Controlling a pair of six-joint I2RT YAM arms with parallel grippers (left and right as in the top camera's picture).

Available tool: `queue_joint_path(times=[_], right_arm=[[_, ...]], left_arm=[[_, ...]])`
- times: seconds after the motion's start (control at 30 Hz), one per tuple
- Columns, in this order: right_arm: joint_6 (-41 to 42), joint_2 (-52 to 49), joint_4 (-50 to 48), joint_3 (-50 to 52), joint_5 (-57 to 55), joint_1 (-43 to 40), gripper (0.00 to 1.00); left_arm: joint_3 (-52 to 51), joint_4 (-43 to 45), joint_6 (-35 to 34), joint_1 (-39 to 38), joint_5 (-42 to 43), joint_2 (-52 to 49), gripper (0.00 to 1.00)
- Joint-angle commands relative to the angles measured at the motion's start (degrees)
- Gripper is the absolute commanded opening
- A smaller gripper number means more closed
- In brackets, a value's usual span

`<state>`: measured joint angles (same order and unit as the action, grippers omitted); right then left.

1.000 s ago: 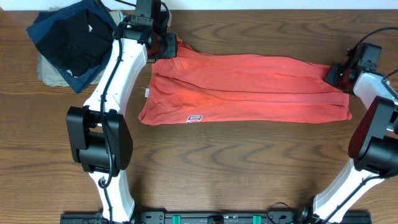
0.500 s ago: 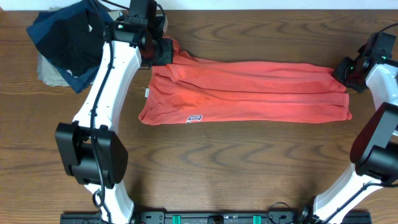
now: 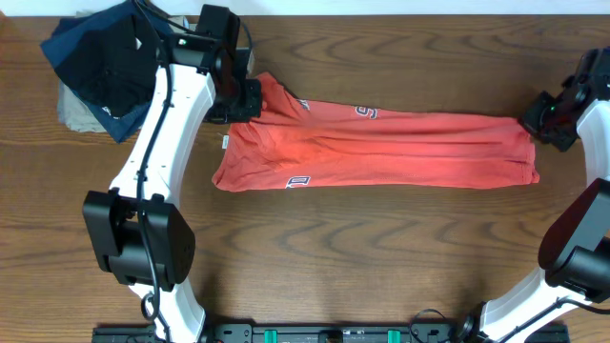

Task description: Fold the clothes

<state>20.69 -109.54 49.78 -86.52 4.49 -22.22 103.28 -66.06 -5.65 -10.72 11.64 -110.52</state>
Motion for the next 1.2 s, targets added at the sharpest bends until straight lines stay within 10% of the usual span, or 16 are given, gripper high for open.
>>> queue_joint_path(times=[0.0, 0.23, 0.4, 0.57, 0.8, 1.17], right_arm=[[1.18, 1.31, 2.45, -1.11, -0.61, -0.74, 0.01], [1.16, 1.31, 5.92, -1.11, -0.61, -0.74, 0.07], [0.5, 1.29, 9.01, -1.07, -0.61, -0.48, 0.67], [0.26, 1.29, 9.88, -1.09, -0.59, -0.44, 0.86], [0.22, 1.29, 8.74, -1.07, 2.45, 0.59, 0.89], [-1.81, 0.39, 1.36, 1.09, 2.14, 7.85, 0.32]], left_arm=[[-3.72, -0.28, 0.92, 0.07, -0.72, 0.24, 0.05], [-14.73, 7.08, 0.9, 0.07, -0.72, 0.24, 0.07], [-18.97, 8.0, 0.9, 0.07, -0.74, 0.24, 0.17], [-18.84, 8.57, 0.13, 0.11, -3.67, 0.48, 0.23], [-16.26, 12.0, -2.47, 0.04, -6.49, 0.83, 0.23], [-17.2, 24.22, -4.72, -1.27, -1.97, -0.37, 0.22]])
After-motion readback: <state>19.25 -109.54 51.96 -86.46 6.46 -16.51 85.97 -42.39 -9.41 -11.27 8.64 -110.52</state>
